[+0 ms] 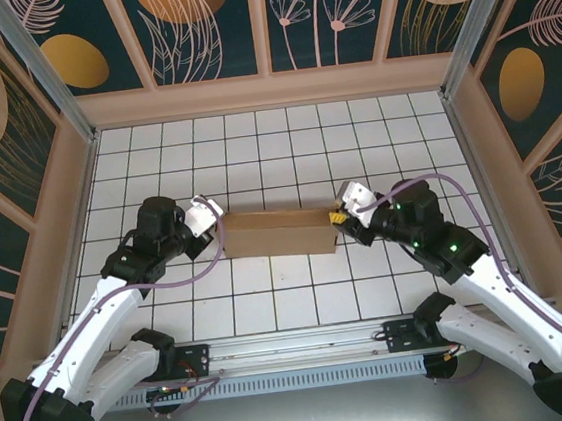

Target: Fold the paper box

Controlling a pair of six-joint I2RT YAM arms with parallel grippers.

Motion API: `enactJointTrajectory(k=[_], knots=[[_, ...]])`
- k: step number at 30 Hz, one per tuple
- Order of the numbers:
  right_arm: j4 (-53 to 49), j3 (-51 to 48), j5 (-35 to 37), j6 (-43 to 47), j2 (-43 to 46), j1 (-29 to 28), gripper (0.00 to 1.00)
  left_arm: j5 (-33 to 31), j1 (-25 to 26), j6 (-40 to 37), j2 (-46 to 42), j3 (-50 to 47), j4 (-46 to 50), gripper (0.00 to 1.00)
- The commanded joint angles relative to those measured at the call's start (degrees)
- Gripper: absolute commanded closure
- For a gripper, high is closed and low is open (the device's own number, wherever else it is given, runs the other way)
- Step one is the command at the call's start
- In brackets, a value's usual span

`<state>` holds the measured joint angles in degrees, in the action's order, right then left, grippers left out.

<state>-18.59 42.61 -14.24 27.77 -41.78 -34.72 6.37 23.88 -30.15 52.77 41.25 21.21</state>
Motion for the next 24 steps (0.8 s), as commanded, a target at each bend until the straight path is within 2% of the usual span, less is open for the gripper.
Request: enactJointTrajectory(k=[1,5,9,13,17,21,24], knots=[[5.95,-1.35,-4.80,1.72,0.92,5.41,0.70,-1.32,-0.41,2.30,-1.03,1.70,-1.53,1.00],[12.32,-5.94,-13.93,0.00,3.67,11.89,0.71,-5.09,-0.32,1.90,-1.83,0.38,-3.45,1.00],[9.45,-7.76,-17.01,5.63,3.89,12.05,0.69,-3.78,-0.19,2.91,-1.98,0.60,-4.30,1.00],[10.91,-10.80,-16.42,7.35,5.26,11.40,0.66,-2.95,-0.17,3.83,-1.21,0.85,-4.76,1.00],[10.79,-11.79,-15.16,7.82,4.45,10.45,0.66,-2.41,-0.20,4.00,-0.83,0.73,-4.94,1.00],[12.40,-14.42,-10.03,9.11,4.90,9.03,0.66,-2.03,-0.26,4.21,-0.65,1.02,-4.77,1.00],[13.90,-15.22,-10.73,8.48,4.95,8.97,0.68,-1.94,-0.23,4.27,-0.57,0.84,-4.78,1.00]])
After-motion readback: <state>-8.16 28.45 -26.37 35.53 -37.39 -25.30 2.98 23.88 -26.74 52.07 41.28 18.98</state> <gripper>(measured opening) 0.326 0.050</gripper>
